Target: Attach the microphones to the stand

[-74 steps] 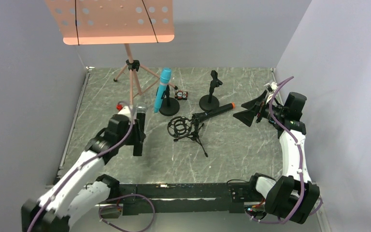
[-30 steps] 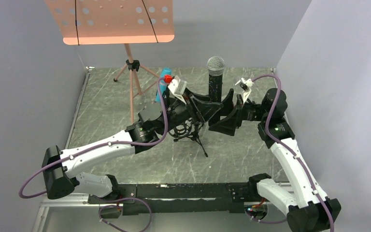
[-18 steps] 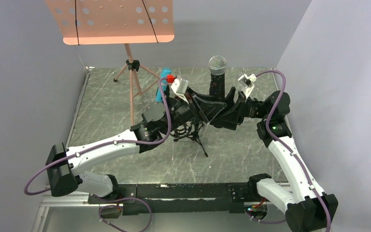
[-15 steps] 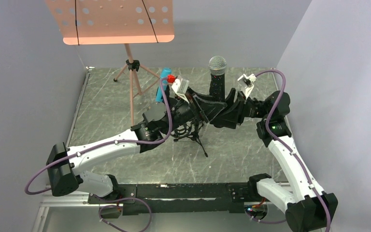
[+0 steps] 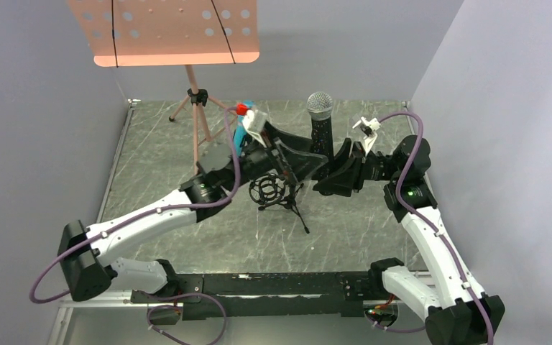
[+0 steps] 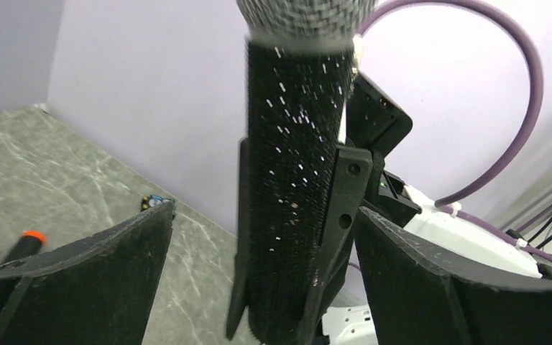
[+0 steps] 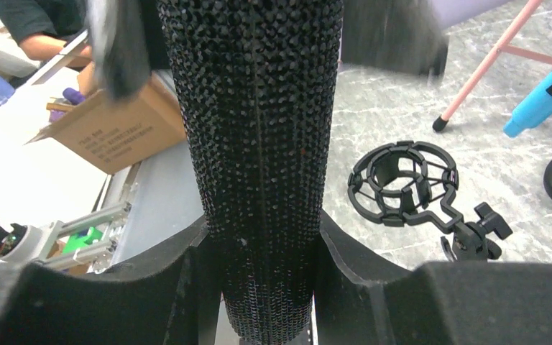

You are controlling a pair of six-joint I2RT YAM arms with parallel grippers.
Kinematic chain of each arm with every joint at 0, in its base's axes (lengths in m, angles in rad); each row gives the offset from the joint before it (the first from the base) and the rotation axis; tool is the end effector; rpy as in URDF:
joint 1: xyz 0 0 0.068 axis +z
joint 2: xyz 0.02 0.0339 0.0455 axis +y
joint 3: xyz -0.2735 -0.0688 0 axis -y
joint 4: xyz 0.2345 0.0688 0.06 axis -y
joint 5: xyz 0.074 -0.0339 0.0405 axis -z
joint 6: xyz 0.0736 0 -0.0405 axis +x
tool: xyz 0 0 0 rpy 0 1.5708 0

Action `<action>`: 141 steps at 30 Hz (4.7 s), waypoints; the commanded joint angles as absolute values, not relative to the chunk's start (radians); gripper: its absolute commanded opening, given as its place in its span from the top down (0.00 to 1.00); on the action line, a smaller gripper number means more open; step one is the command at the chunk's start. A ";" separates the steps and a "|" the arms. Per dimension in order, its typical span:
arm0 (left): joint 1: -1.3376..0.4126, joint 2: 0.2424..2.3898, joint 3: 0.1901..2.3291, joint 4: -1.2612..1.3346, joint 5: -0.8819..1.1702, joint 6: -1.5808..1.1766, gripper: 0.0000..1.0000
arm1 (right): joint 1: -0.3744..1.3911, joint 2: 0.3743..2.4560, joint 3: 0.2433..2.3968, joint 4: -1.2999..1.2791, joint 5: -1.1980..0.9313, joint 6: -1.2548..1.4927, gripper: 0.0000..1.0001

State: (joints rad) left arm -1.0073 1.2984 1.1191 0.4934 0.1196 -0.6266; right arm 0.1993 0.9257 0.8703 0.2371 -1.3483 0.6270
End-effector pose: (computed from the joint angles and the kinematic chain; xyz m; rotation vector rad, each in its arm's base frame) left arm 0.1676 -0.2818 0.4396 0.3788 1.3553 -1.4647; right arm 0.1640 0.1064 0.3953 -0.9218 1.5011 1.5430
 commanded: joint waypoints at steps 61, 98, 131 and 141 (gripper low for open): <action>-0.800 0.893 1.215 -0.195 0.155 -0.194 1.00 | -0.189 0.833 0.740 -0.252 -1.356 -0.150 0.00; -0.770 1.031 1.119 -0.079 0.207 -0.197 1.00 | -0.201 0.771 0.696 -0.233 -1.301 -0.149 0.00; -0.772 0.973 0.809 0.202 0.194 -0.094 1.00 | -0.201 0.778 0.693 -0.241 -1.305 -0.166 0.00; -0.772 0.968 0.736 0.287 0.190 -0.144 1.00 | -0.201 0.780 0.694 -0.243 -1.303 -0.168 0.00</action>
State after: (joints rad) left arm -0.7738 0.9619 0.7597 0.2626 0.2039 -0.1371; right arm -0.1970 0.7788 0.6941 -0.2684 -1.2980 -0.1394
